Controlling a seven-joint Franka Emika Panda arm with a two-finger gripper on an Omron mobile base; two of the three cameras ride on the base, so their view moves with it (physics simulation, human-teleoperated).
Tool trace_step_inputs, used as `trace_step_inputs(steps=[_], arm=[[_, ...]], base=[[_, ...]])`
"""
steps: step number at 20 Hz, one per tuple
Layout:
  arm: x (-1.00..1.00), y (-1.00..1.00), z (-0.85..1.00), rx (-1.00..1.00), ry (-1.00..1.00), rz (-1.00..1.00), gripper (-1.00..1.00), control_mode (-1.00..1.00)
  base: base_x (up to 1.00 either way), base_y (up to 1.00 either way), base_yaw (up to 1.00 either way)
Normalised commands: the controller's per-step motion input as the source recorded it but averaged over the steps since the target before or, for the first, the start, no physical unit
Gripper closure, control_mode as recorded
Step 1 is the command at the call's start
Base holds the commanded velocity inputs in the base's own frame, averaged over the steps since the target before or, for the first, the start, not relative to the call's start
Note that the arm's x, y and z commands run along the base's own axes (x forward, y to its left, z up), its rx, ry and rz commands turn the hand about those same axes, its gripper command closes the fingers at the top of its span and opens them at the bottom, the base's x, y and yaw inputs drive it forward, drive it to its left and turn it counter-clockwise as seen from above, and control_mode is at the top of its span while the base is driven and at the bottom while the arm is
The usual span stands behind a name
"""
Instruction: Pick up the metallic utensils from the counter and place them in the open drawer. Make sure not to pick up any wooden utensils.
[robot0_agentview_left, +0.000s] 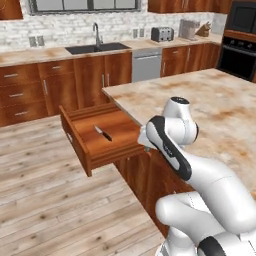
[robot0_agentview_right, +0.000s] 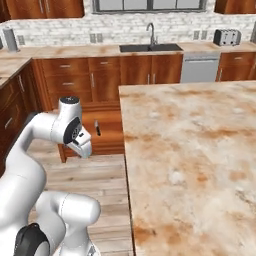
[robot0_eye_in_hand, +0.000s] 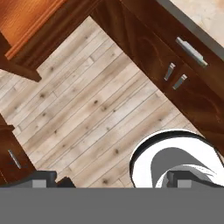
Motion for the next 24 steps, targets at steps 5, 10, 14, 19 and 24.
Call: trace_step_inputs(steps=[5,10,14,19,24], arm=[[0.0,0.0,0.0,0.0,0.0,0.0,-1.0,1.0],[0.0,0.0,0.0,0.0,0.0,0.0,-1.0,1.0],[0.0,0.0,0.0,0.0,0.0,0.0,-1.0,1.0],[0.0,0.0,0.0,0.0,0.0,0.0,-1.0,1.0],[0.0,0.0,0.0,0.0,0.0,0.0,-1.0,1.0]], base=[[-1.0,0.0,-0.16],[-1.0,0.0,-0.07],[-1.0,0.0,0.0],[-1.0,0.0,0.0],[-1.0,-0.01,0.0]])
